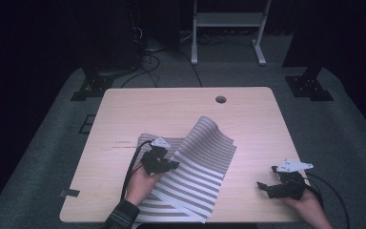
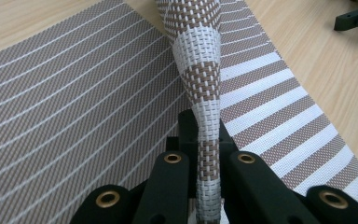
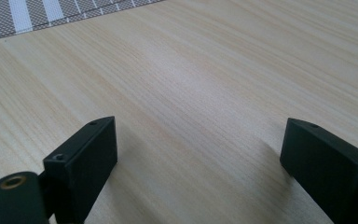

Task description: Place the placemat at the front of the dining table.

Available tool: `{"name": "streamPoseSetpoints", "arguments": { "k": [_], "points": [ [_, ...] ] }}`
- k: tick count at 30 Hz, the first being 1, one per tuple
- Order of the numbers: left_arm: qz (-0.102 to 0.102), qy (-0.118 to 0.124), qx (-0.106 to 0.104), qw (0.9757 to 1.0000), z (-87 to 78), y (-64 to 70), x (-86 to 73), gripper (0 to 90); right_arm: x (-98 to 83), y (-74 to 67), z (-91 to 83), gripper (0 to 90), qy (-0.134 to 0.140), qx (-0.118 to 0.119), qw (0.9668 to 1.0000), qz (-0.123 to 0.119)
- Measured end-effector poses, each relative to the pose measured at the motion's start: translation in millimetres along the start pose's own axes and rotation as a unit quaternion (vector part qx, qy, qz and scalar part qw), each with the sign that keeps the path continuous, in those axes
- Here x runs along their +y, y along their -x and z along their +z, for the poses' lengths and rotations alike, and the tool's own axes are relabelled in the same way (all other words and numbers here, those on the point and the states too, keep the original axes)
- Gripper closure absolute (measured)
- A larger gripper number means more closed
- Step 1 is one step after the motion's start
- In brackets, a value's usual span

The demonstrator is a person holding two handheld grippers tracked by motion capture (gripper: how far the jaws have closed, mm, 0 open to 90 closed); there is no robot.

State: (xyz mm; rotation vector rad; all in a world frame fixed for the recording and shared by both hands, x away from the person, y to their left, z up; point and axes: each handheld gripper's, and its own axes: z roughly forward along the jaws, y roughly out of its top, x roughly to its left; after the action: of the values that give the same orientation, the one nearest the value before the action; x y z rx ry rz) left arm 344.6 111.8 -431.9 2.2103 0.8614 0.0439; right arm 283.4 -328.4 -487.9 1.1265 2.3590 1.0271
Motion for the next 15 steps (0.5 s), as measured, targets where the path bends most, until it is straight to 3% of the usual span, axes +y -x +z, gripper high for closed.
{"name": "streamPoseSetpoints", "arguments": {
  "k": [15],
  "points": [
    [0.016,-0.005,-0.011,0.9998,38.7,4.7,44.3,88.9,-0.1,-0.2,0.1,9.6,0.001,0.001,1.0000,-0.002]
  ]
}}
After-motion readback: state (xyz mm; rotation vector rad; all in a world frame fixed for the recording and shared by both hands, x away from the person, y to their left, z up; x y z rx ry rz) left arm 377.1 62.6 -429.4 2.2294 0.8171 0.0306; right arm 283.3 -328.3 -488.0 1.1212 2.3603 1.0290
